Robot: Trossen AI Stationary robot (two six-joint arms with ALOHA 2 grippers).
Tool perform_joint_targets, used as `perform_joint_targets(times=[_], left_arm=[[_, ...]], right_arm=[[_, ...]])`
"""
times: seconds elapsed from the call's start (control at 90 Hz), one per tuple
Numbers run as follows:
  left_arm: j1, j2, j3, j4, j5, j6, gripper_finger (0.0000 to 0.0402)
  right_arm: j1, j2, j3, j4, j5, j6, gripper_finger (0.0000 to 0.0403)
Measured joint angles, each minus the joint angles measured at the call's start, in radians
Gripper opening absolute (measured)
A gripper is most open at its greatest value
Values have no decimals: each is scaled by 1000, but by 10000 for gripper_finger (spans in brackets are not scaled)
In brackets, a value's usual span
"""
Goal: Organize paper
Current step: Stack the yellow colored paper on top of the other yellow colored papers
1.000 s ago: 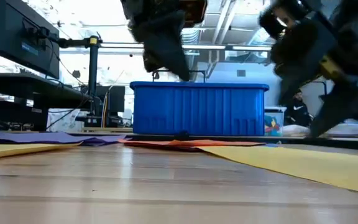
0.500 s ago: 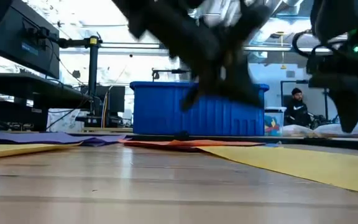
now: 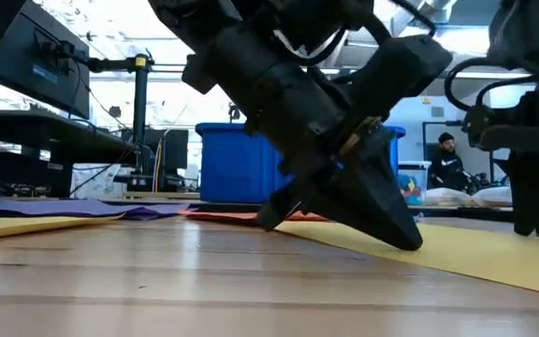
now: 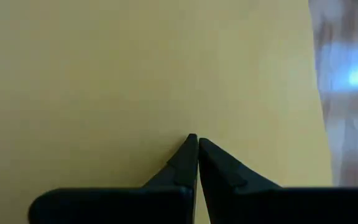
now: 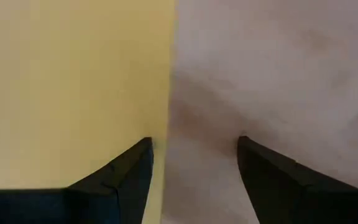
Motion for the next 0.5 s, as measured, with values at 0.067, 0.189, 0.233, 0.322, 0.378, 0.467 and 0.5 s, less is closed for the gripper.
perform_joint_targets(times=[0.067, 0.189, 0.233, 0.322, 0.378, 0.467, 0.5], left_arm=[[2, 0, 0, -5, 17, 30, 0], [4, 1, 0, -9, 21, 77, 0], [7, 2, -1, -9, 24, 90, 0], [9, 2, -1, -7, 28, 108, 0], [11, 3, -2, -5, 27, 117, 0], [11, 3, -2, -4, 27, 129, 0], [12, 3, -2, -4, 28, 133, 0]], right_arm=[[31, -19, 0, 39, -31, 14, 215], [82, -31, -1, 142, -118, 43, 214], [93, -30, -6, 200, -141, 43, 214], [120, -2, -7, 283, -146, 43, 214], [131, 17, -7, 287, -142, 43, 214], [131, 29, -4, 273, -141, 65, 214], [130, 28, -3, 263, -139, 67, 214]])
